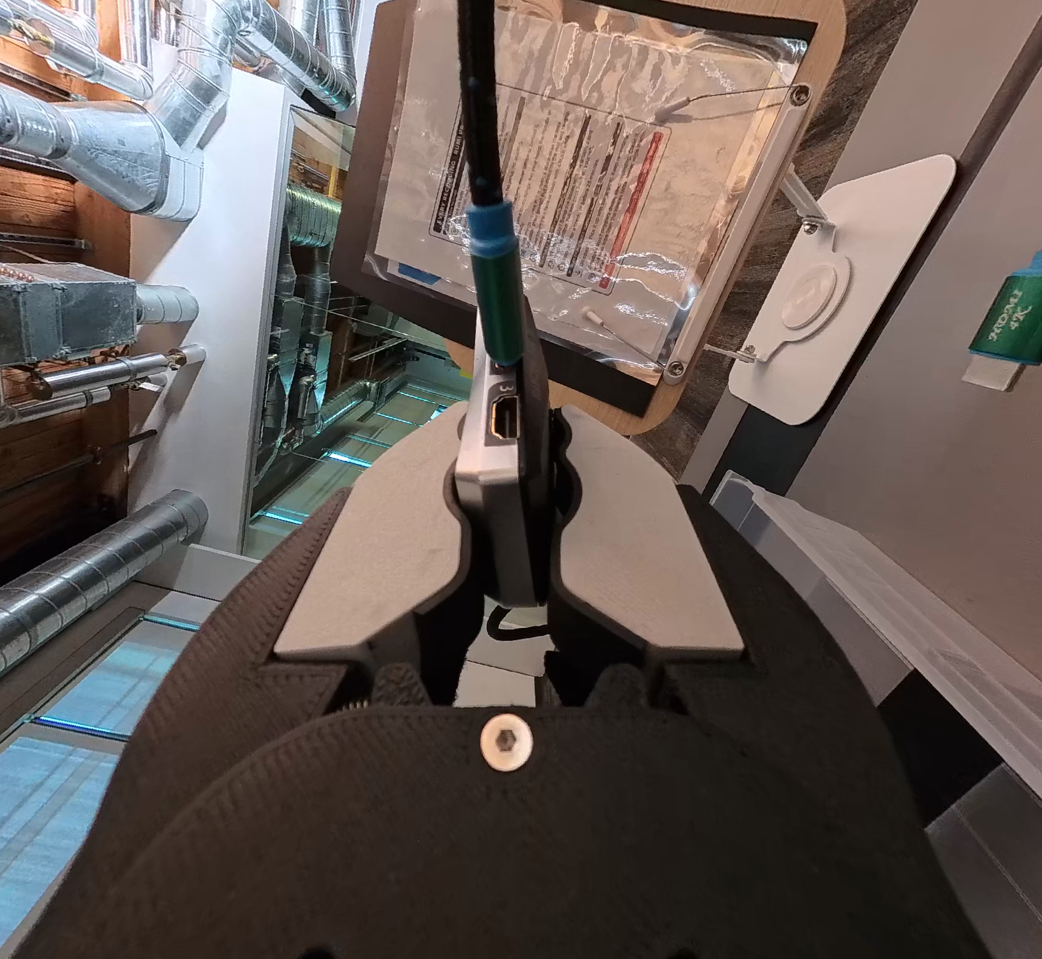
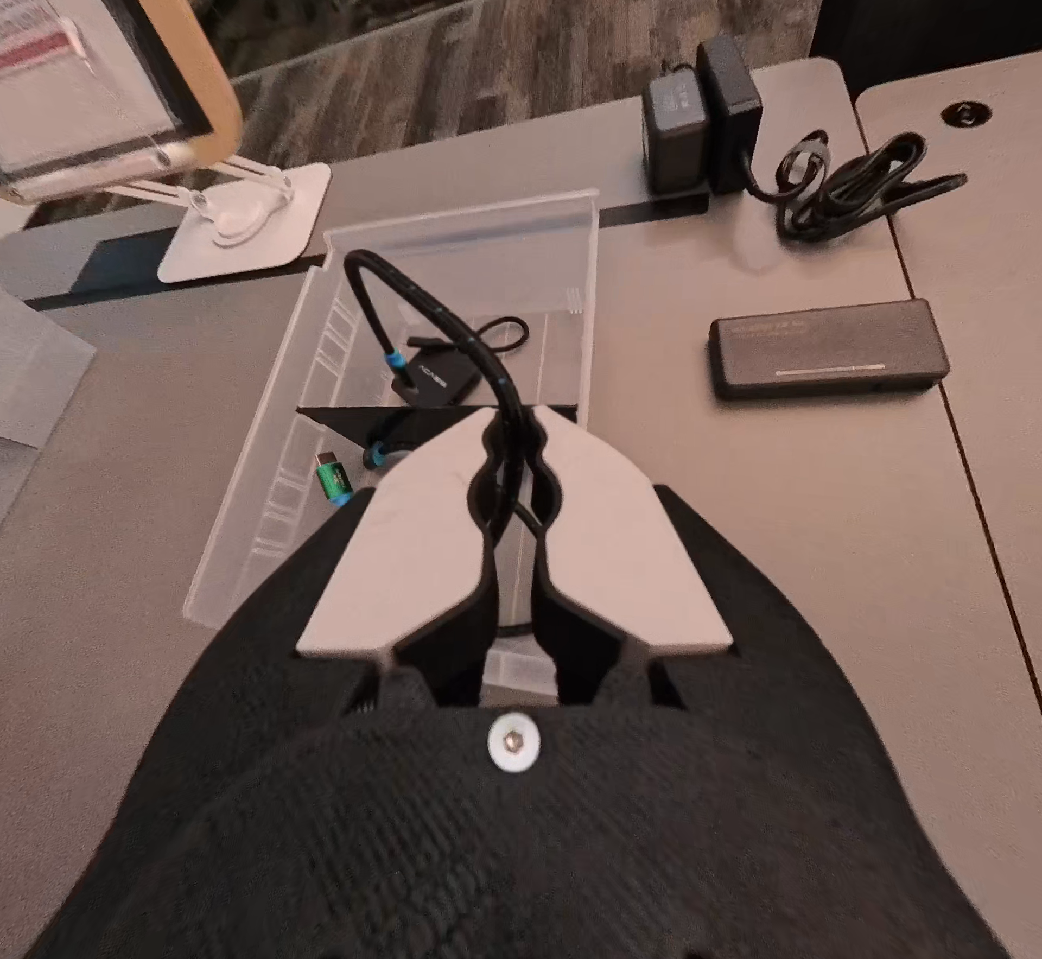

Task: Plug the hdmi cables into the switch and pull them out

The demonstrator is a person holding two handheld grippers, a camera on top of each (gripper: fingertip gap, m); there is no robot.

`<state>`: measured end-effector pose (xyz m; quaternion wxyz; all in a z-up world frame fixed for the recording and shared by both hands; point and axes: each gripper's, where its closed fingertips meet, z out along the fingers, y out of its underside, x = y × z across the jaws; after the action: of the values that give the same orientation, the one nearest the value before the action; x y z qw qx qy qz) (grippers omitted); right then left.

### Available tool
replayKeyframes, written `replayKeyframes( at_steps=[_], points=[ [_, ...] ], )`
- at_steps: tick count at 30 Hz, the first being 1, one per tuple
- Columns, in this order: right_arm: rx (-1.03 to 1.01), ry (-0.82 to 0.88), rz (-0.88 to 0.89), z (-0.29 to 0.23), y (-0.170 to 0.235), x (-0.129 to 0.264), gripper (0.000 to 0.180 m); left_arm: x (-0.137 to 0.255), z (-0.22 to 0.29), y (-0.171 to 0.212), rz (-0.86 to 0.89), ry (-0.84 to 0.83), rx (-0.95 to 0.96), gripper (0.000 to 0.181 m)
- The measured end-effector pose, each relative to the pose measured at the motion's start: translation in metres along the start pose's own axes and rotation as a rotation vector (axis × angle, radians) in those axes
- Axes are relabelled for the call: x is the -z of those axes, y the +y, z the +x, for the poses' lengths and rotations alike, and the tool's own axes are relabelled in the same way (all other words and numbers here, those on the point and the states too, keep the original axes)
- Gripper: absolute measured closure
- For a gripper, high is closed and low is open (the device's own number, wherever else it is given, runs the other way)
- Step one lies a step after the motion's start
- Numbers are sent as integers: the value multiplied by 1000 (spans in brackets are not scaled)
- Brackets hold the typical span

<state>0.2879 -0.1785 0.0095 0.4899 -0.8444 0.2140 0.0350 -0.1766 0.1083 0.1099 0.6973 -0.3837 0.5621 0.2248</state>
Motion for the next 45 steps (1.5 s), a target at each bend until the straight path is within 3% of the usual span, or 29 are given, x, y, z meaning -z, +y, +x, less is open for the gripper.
replayKeyframes(
  at_steps=[4,14,23,29,33,36,38,41,45],
  points=[
    [-2,-96,109,-7,-12,13,173,-1,1,0,0,2,0,158],
    [63,-266,157,-20,-9,22,173,-3,9,-4,0,14,-20,159],
    [119,-275,-11,-17,22,-10,172,-3,10,-5,-3,15,-25,158],
    [172,-113,-265,2,58,-17,172,-3,11,-6,-2,17,-28,159],
    [229,-34,-272,4,50,-17,172,-3,13,-7,-1,20,-33,159],
    [378,6,-248,-3,42,-21,172,-2,11,-6,0,18,-26,159],
    [386,67,-332,1,51,-20,171,-2,9,-6,1,16,-21,158],
    [458,164,-401,8,56,-16,148,-2,8,-5,0,15,-16,158],
    [584,304,-254,4,19,0,131,-1,8,-5,5,15,-15,159]
  ],
)
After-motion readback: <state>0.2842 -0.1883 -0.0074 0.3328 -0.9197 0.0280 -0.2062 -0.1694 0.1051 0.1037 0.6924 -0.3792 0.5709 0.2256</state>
